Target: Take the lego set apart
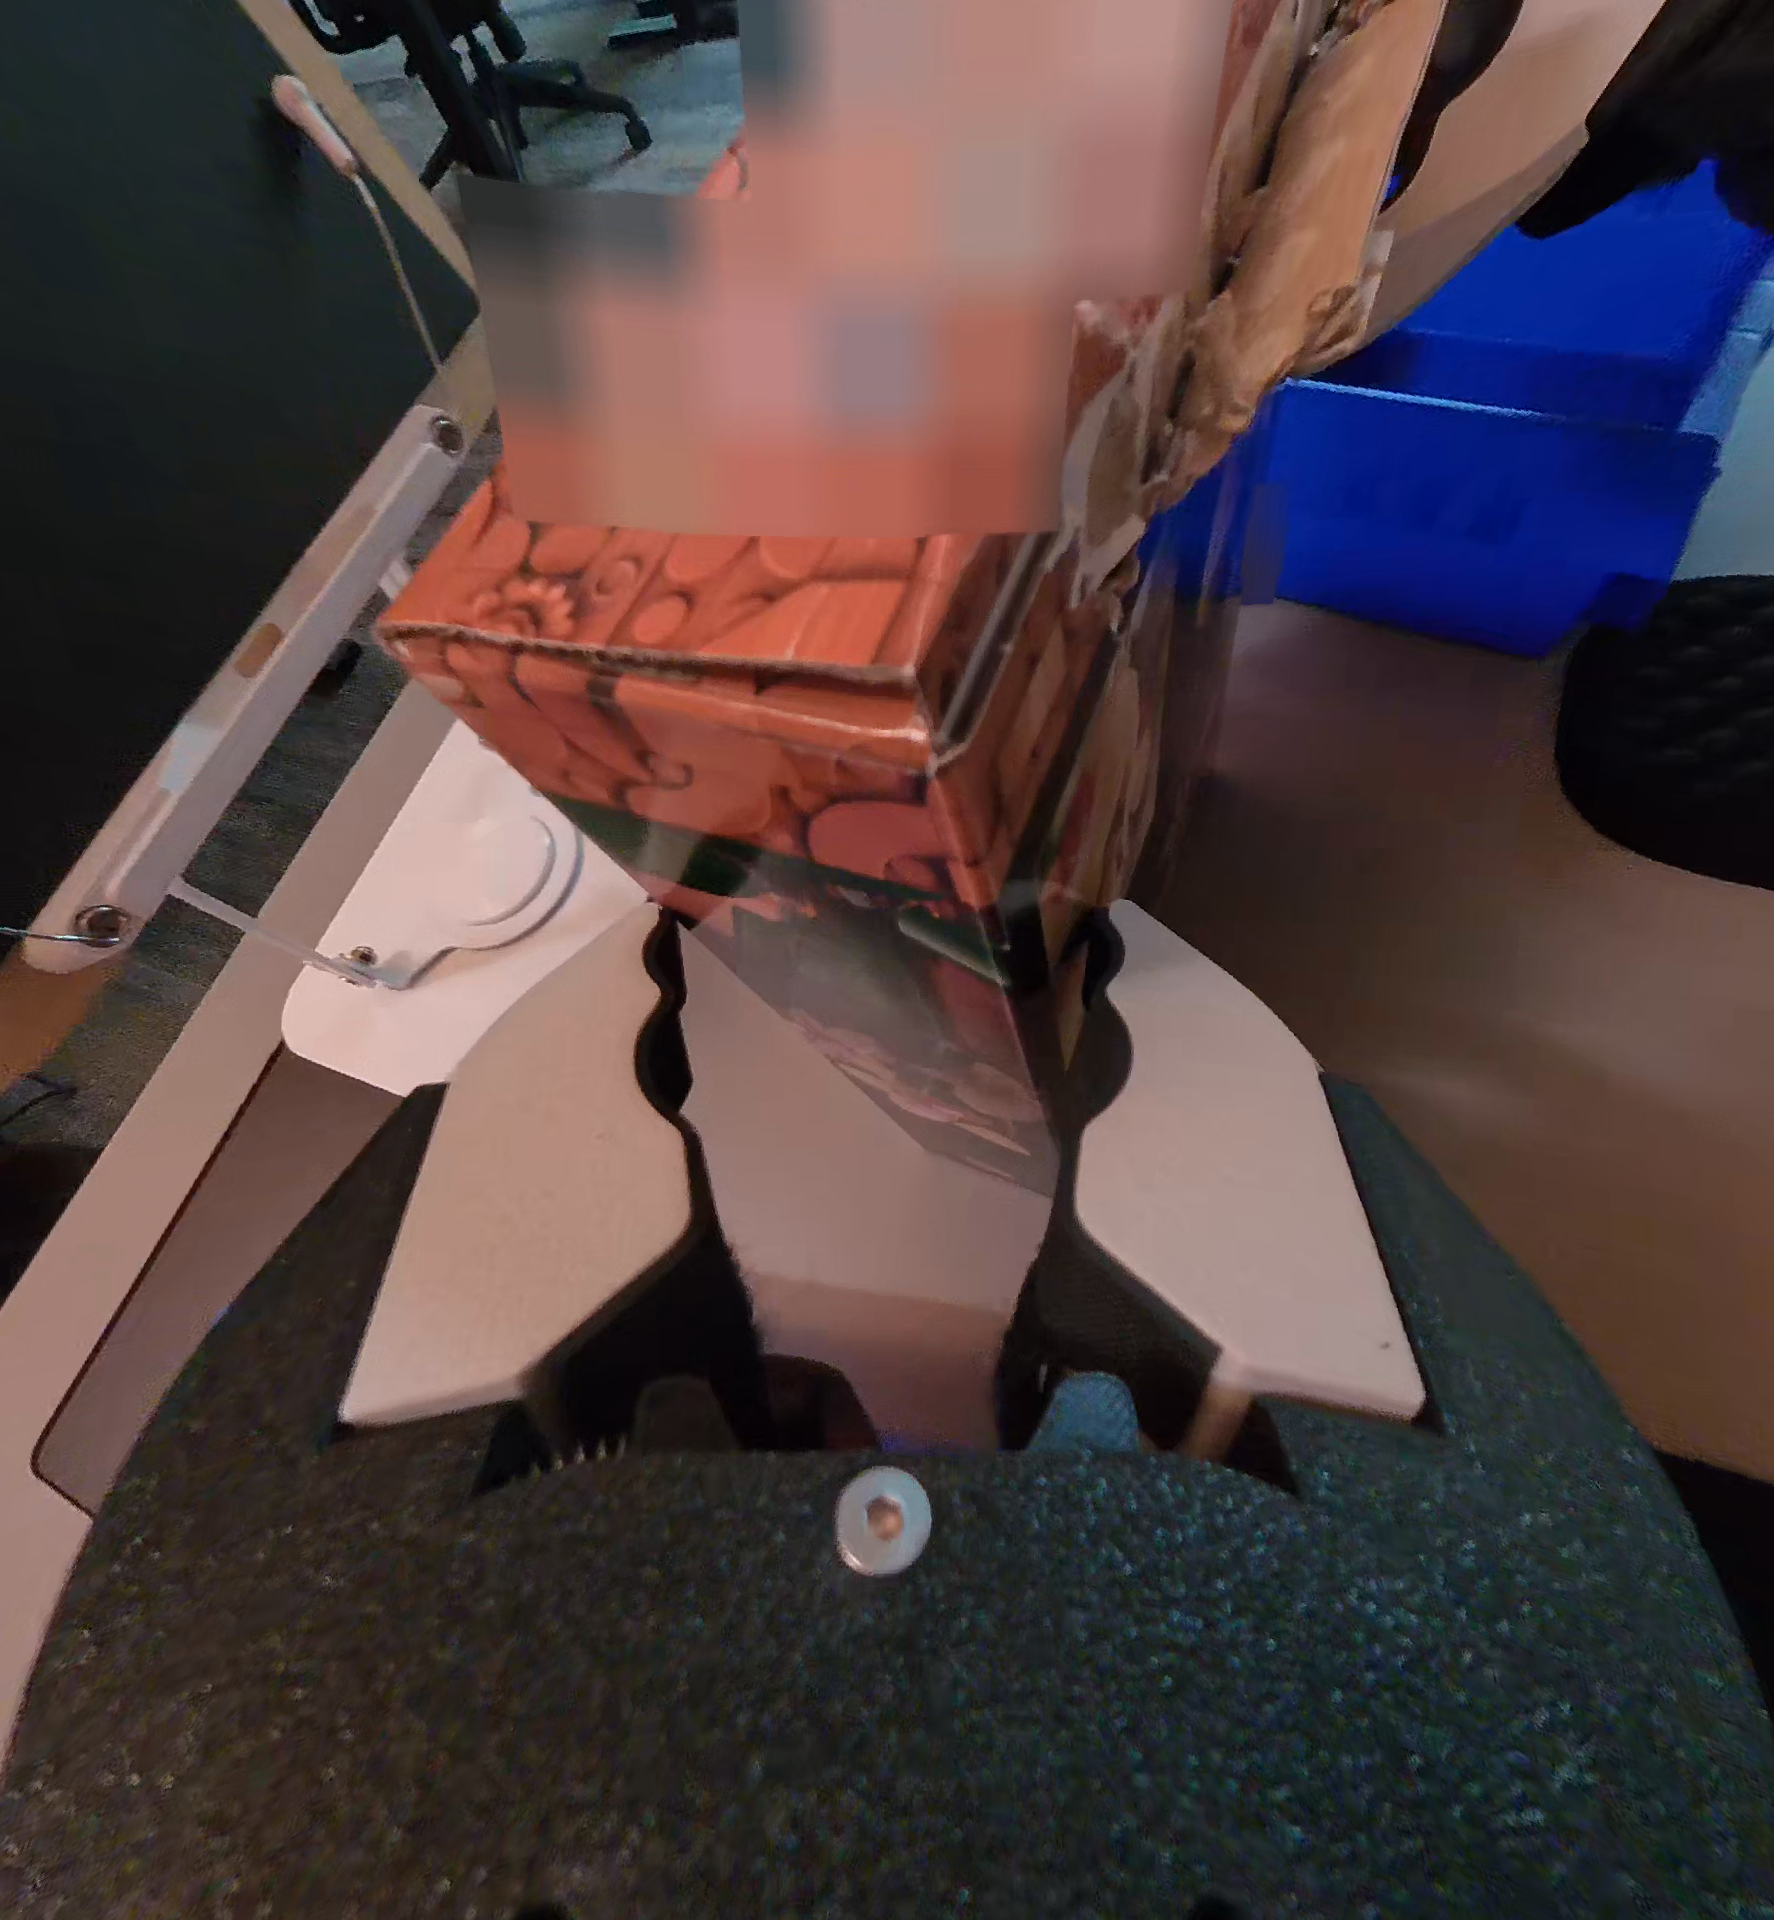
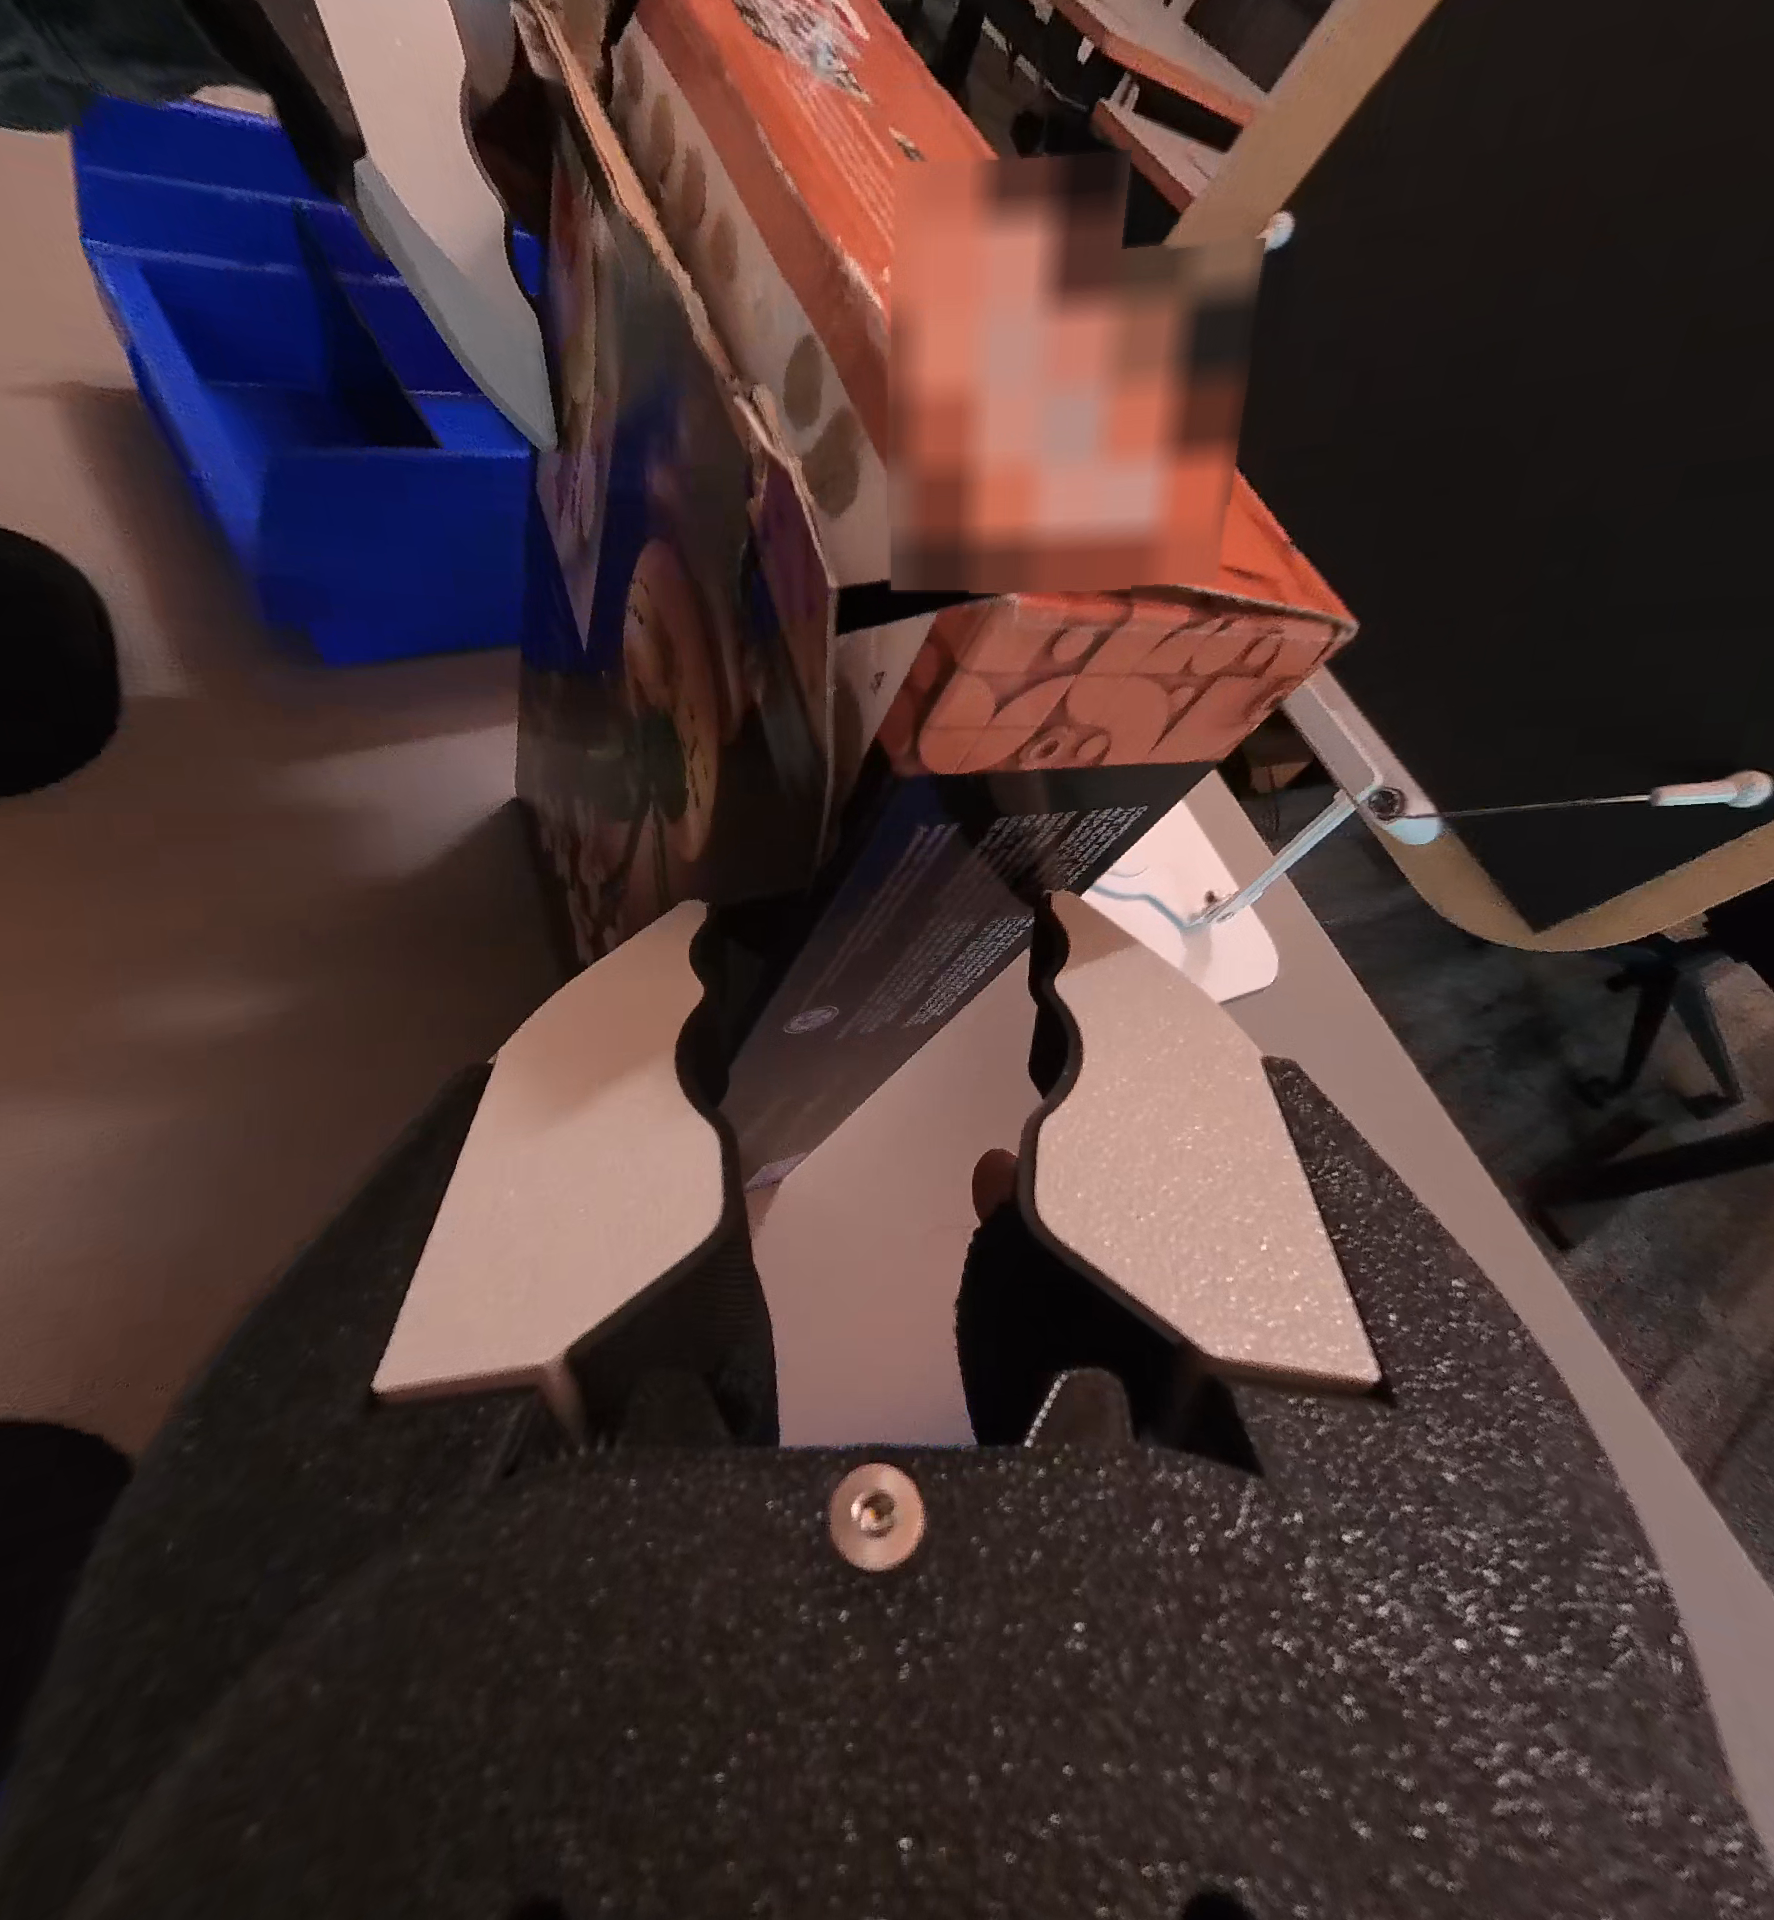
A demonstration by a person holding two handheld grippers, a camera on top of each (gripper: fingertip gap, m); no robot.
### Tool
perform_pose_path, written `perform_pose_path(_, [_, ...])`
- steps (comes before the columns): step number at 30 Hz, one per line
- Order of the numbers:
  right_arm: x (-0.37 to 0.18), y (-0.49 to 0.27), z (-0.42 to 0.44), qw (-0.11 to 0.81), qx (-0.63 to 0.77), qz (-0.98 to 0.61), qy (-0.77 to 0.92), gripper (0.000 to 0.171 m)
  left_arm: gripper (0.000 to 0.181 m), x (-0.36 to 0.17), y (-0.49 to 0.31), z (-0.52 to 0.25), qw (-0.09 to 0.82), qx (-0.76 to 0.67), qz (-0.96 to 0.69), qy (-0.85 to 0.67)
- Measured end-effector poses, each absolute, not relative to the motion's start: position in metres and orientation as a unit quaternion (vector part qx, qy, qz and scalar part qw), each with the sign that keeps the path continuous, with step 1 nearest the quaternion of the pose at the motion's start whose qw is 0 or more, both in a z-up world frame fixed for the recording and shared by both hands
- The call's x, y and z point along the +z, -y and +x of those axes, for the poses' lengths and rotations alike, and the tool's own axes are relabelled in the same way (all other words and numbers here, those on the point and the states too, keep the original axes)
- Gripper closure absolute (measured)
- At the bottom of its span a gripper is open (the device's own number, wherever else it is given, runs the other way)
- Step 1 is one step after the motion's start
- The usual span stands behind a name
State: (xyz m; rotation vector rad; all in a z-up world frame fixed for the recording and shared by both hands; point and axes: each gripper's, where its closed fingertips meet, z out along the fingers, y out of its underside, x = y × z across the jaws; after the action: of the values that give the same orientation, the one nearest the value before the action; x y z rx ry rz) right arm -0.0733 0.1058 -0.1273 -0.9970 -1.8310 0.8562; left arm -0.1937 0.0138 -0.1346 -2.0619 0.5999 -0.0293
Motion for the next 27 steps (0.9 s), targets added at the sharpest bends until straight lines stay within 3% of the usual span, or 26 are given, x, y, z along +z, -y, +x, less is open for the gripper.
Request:
perform_pose_path(21, [-0.130, -0.146, -0.125, 0.403, 0.374, -0.425, 0.719, 0.118, 0.105, -0.134, -0.048, -0.234, 0.507, 0.009, -0.837, -0.203])
perform_pose_path(23, [-0.127, -0.146, -0.120, 0.398, 0.389, -0.442, 0.703, 0.109, 0.104, -0.132, -0.040, -0.229, 0.506, -0.005, -0.840, -0.197])
perform_pose_path(27, [-0.118, -0.145, -0.096, 0.382, 0.412, -0.500, 0.659, 0.097, 0.085, -0.111, -0.013, -0.224, 0.539, -0.048, -0.831, -0.130])
